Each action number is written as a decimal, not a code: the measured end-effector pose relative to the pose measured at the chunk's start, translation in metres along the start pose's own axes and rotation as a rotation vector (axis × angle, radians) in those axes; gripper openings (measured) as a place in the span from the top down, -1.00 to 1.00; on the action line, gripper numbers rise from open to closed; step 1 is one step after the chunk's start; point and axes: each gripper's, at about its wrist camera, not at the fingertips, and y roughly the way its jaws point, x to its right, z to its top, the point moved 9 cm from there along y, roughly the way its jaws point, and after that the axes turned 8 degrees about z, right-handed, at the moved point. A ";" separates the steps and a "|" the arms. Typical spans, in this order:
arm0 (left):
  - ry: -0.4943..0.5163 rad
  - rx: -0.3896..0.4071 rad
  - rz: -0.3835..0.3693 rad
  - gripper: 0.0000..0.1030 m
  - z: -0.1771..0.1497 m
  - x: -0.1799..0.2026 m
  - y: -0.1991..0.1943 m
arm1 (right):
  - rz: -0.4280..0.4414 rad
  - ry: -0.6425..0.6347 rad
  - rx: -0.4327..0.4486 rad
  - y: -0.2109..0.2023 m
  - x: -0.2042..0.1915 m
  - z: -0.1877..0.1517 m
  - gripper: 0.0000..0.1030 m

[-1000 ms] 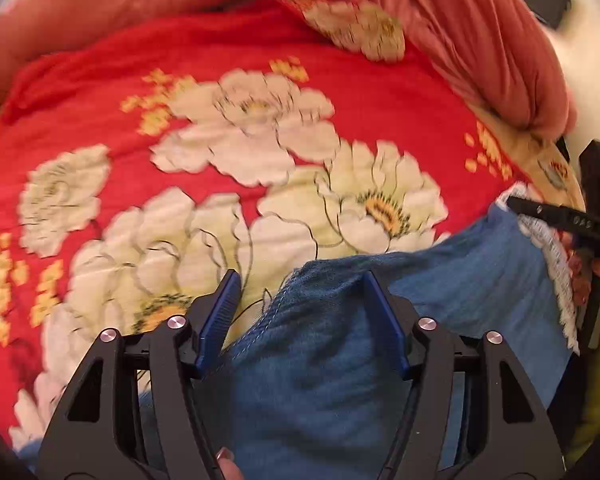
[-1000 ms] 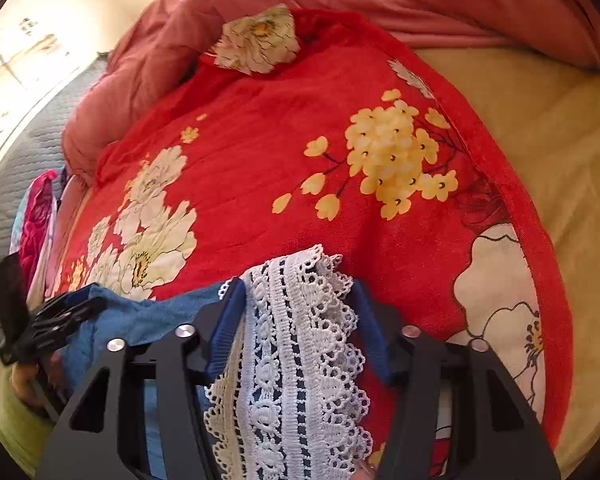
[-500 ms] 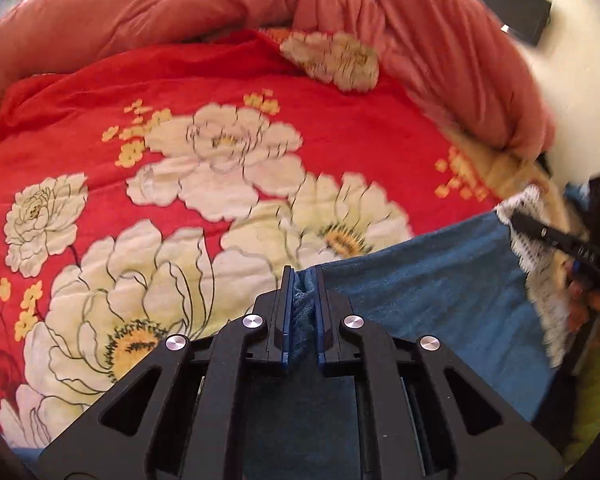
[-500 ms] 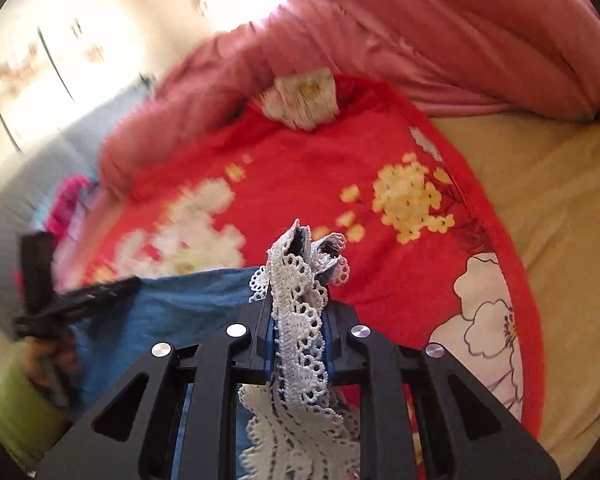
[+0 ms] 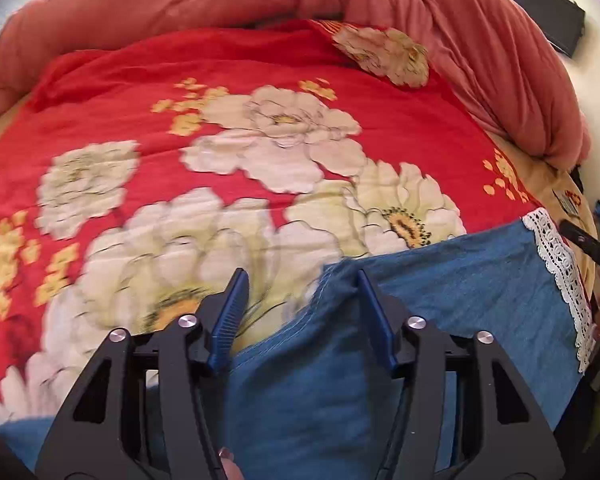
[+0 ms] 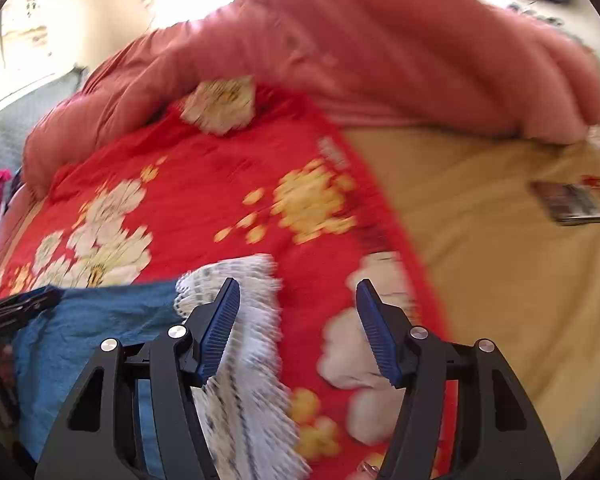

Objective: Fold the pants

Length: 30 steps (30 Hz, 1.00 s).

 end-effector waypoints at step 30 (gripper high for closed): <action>0.123 0.027 0.080 -0.56 -0.122 0.012 -0.085 | 0.025 -0.149 -0.258 -0.040 -0.079 -0.116 -0.53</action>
